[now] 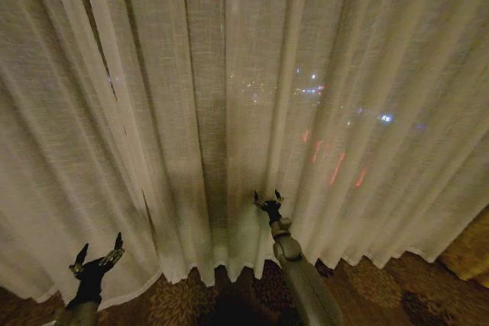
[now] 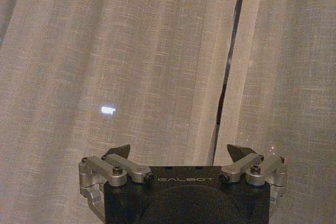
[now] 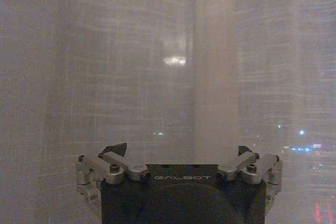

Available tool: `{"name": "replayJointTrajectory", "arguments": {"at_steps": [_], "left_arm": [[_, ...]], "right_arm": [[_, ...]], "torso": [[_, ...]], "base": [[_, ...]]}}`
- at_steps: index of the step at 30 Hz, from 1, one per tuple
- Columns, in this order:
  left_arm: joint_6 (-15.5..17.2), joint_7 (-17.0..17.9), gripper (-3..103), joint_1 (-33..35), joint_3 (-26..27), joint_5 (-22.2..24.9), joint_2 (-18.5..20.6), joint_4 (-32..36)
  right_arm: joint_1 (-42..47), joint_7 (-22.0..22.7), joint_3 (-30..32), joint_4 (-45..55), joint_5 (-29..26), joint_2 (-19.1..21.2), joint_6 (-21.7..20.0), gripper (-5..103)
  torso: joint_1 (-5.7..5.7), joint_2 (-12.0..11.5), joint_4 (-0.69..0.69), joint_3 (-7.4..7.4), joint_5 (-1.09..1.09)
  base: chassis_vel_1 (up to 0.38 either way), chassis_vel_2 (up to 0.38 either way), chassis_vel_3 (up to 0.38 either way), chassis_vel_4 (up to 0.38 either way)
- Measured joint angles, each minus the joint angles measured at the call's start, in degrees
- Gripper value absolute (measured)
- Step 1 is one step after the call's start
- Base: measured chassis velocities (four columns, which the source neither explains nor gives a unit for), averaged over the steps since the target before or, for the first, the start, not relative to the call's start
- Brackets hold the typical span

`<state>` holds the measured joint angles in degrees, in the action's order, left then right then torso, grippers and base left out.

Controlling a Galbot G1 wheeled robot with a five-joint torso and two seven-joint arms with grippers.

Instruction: Open the curtains by pulling them apart, changing their state from closed to fully open.

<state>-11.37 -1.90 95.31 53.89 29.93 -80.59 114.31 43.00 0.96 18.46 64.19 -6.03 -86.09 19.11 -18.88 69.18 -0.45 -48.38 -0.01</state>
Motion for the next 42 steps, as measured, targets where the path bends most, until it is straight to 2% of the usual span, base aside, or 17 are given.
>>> {"name": "replayJointTrajectory", "arguments": {"at_steps": [5, 7, 8, 10, 11, 12, 14, 18, 19, 22, 25, 26, 27, 29, 33, 38, 42], "left_arm": [[0.00, 0.00, 100, 0.00, 0.00, 0.00, 0.00, 0.00], [0.00, 0.00, 100, 0.00, 0.00, 0.00, 0.00, 0.00], [0.00, 0.00, 100, 0.00, 0.00, 0.00, 0.00, 0.00], [0.00, 0.00, 100, 0.00, 0.00, 0.00, 0.00, 0.00], [0.00, 0.00, 100, 0.00, 0.00, 0.00, 0.00, 0.00], [0.00, 0.00, 100, 0.00, 0.00, 0.00, 0.00, 0.00], [0.00, 0.00, 100, 0.00, 0.00, 0.00, 0.01, 0.00], [0.00, 0.00, 100, 0.00, 0.00, 0.00, 0.00, 0.00], [0.00, 0.00, 100, 0.00, 0.00, 0.00, 0.00, 0.00], [0.00, 0.00, 100, 0.00, 0.00, 0.00, 0.00, 0.00], [0.00, 0.00, 100, 0.00, 0.00, 0.00, 0.00, 0.00], [0.00, 0.00, 100, 0.00, 0.00, 0.00, 0.00, 0.00], [0.00, 0.00, 100, 0.00, 0.00, 0.00, 0.00, 0.00], [0.00, 0.00, 100, 0.00, 0.00, 0.00, 0.00, 0.00], [0.00, 0.00, 100, 0.00, 0.00, 0.00, 0.00, 0.00], [0.00, 0.00, 100, 0.00, 0.00, 0.00, 0.00, 0.00], [0.00, 0.00, 100, 0.00, 0.00, 0.00, 0.00, 0.00]], "right_arm": [[-1.26, -0.30, 0.05, -2.66, 0.64, -0.61, 2.02, 93], [-1.19, -0.67, 0.03, -2.77, 0.46, -0.53, 2.47, 83], [-1.19, -0.67, 0.03, -2.77, 0.46, -0.53, 2.47, 83], [-0.99, -0.84, 0.01, -2.72, 0.35, -0.43, 2.58, 71], [-0.89, -0.85, 0.01, -2.64, 0.30, -0.39, 2.59, 71], [-0.69, -0.86, 0.00, -2.34, 0.27, -0.33, 2.59, 61], [-0.55, -0.86, -0.01, -2.19, 0.27, -0.28, 2.59, 61], [0.09, -0.90, -0.43, -1.19, 0.04, -0.03, 2.51, 39], [0.09, -0.90, -0.43, -1.19, 0.04, -0.03, 2.51, 39], [0.21, -1.16, -0.56, -1.07, -0.11, 0.02, 2.71, 28], [0.30, -1.32, -0.58, -1.07, -0.14, 0.06, 2.81, 23], [0.37, -1.33, -0.58, -1.07, -0.20, 0.12, 2.85, 12], [0.41, -1.33, -0.58, -1.05, -0.39, 0.17, 2.90, 7], [0.46, -1.41, -0.57, -0.98, -0.67, 0.21, 2.96, 7], [0.64, -3.47, 0.47, -1.13, 0.11, 0.19, 4.79, 0], [0.84, -5.14, 1.04, -1.55, 0.41, 0.17, 5.57, 0], [0.92, -6.53, 1.33, -1.84, -1.79, 0.35, 5.26, 0]], "torso": [[-0.01, 0.00, -0.01, 0.00, 0.00], [0.00, 0.00, -0.01, 0.00, 0.00], [0.00, 0.00, -0.01, 0.00, 0.00], [0.00, 0.00, -0.01, 0.00, 0.01], [0.00, 0.00, -0.01, 0.00, 0.01], [0.00, 0.00, -0.01, 0.01, 0.01], [0.00, 0.00, -0.01, 0.01, 0.01], [0.00, 0.00, -0.01, 0.00, 0.01], [0.00, 0.00, -0.01, 0.00, 0.01], [0.00, 0.00, -0.01, 0.00, 0.01], [0.00, 0.00, -0.01, 0.01, 0.01], [0.00, 0.00, -0.01, 0.00, 0.01], [0.00, 0.00, -0.01, 0.00, 0.01], [0.00, 0.00, -0.01, 0.00, 0.01], [0.00, 0.00, -0.01, 0.01, 0.01], [0.00, 0.00, -0.01, 0.00, 0.01], [0.00, 0.00, -0.01, 0.00, 0.01]], "base": [[0.000, 0.000, 0.000, 0.000], [0.000, 0.000, 0.000, 0.000], [0.000, 0.000, 0.000, 0.000], [0.000, 0.000, 0.000, 0.000], [0.000, 0.000, 0.000, 0.000], [0.000, 0.000, 0.000, 0.000], [0.000, 0.000, 0.000, 0.000], [0.000, 0.000, 0.000, 0.000], [0.000, 0.000, 0.000, 0.000], [0.000, 0.000, 0.000, 0.000], [0.000, 0.000, 0.000, 0.000], [0.000, 0.000, 0.000, 0.000], [0.000, 0.000, 0.000, 0.000], [0.000, 0.000, 0.000, 0.000], [0.000, 0.000, 0.000, 0.000], [0.000, 0.000, 0.000, 0.000], [0.000, 0.000, 0.000, 0.000]]}}
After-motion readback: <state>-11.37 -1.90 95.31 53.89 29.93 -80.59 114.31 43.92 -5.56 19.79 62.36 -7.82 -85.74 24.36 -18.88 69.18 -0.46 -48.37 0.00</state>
